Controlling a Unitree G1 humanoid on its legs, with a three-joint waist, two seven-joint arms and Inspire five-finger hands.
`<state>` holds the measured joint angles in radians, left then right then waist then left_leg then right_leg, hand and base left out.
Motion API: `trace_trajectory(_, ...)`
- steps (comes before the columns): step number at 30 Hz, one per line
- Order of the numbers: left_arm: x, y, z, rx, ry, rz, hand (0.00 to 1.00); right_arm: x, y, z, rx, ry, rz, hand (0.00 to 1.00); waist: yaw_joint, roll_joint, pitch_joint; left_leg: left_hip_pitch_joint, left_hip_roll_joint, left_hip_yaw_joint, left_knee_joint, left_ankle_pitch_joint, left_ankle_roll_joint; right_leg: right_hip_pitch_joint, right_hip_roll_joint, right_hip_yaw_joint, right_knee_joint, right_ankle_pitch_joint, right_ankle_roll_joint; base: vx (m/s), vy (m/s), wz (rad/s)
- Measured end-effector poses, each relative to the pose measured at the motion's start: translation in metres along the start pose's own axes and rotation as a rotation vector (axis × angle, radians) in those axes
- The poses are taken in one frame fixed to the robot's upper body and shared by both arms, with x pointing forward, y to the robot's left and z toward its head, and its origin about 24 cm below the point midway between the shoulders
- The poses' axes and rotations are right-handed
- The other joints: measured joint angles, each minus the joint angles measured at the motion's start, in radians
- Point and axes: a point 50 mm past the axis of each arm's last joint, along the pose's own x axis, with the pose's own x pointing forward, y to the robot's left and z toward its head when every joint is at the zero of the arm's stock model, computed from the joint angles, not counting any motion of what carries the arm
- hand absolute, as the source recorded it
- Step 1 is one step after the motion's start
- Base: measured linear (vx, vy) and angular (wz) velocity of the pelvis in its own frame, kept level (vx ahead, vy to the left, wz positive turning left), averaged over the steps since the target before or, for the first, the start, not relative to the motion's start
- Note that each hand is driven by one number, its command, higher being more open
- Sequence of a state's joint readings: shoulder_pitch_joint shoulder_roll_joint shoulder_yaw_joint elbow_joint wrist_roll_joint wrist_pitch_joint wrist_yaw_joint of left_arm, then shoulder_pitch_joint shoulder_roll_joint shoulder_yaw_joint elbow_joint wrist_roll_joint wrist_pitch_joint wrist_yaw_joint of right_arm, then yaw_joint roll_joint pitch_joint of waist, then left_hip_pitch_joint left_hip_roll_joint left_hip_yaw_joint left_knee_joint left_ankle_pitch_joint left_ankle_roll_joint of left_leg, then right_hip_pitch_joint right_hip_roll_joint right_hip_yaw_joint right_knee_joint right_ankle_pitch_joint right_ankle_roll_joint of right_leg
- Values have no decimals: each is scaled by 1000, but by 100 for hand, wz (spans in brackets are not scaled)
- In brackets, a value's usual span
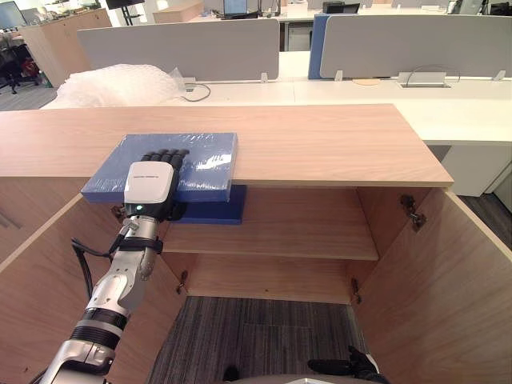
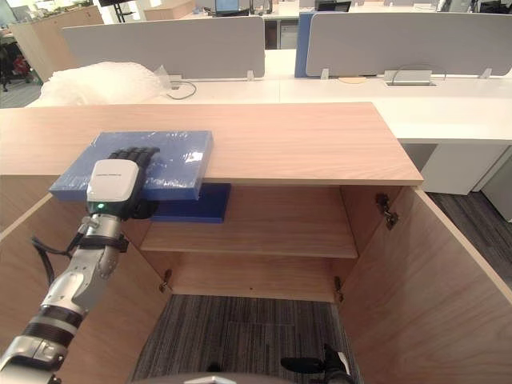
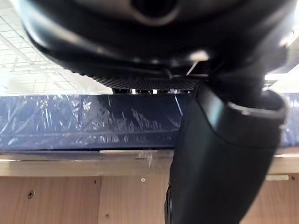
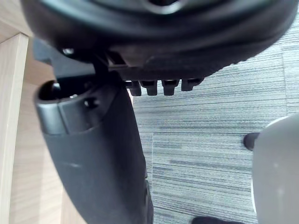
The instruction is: Walk over to the cabinet, pick up the folder, carry it to the office cabinet, place the folder inside the office cabinet, then close the office cabinet door
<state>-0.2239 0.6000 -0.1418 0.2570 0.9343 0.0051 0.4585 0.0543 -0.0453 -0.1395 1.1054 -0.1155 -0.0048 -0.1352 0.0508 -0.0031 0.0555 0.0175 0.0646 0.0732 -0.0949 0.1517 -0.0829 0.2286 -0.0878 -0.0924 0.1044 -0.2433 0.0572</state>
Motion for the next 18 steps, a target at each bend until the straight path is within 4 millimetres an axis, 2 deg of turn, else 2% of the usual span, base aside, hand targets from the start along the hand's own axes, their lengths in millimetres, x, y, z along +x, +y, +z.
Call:
trace_trajectory(5, 14, 21, 2, 7, -28, 116, 0, 0, 1, -1, 2, 4, 3, 100, 0, -10, -13, 2, -1, 0, 0, 0, 0, 1, 0, 2, 1, 0, 0, 0, 0, 0)
trace_trajectory(8, 11, 25, 6, 2, -55, 128, 0, 0, 0, -1, 13, 7, -3, 100, -1, -6, -15, 3, -1, 1, 0, 0, 0, 1, 0, 3, 2, 0, 0, 0, 0, 0)
trace_trajectory(14, -24, 46, 32, -111, -174, 190, 0, 0, -6, -6, 55, 33, -27, 100, 1, -11, -13, 2, -2, -1, 0, -2, 3, 2, -2, 1, -1, 0, 0, 0, 0, 0)
trace_trajectory(17, -44, 52, 48, -210, -199, 209, 0, 0, -9, -10, 64, 50, -35, 100, 4, -14, -14, -3, -3, -5, 0, -1, 3, 0, -1, -1, -3, 0, 0, -3, -2, 2)
trace_trajectory(18, -53, 58, 57, -290, -188, 237, 0, 0, -9, -11, 63, 52, -35, 100, 4, -16, -15, -9, -3, -6, 1, 1, 4, -5, -1, -1, -3, 1, -1, -4, -3, 4)
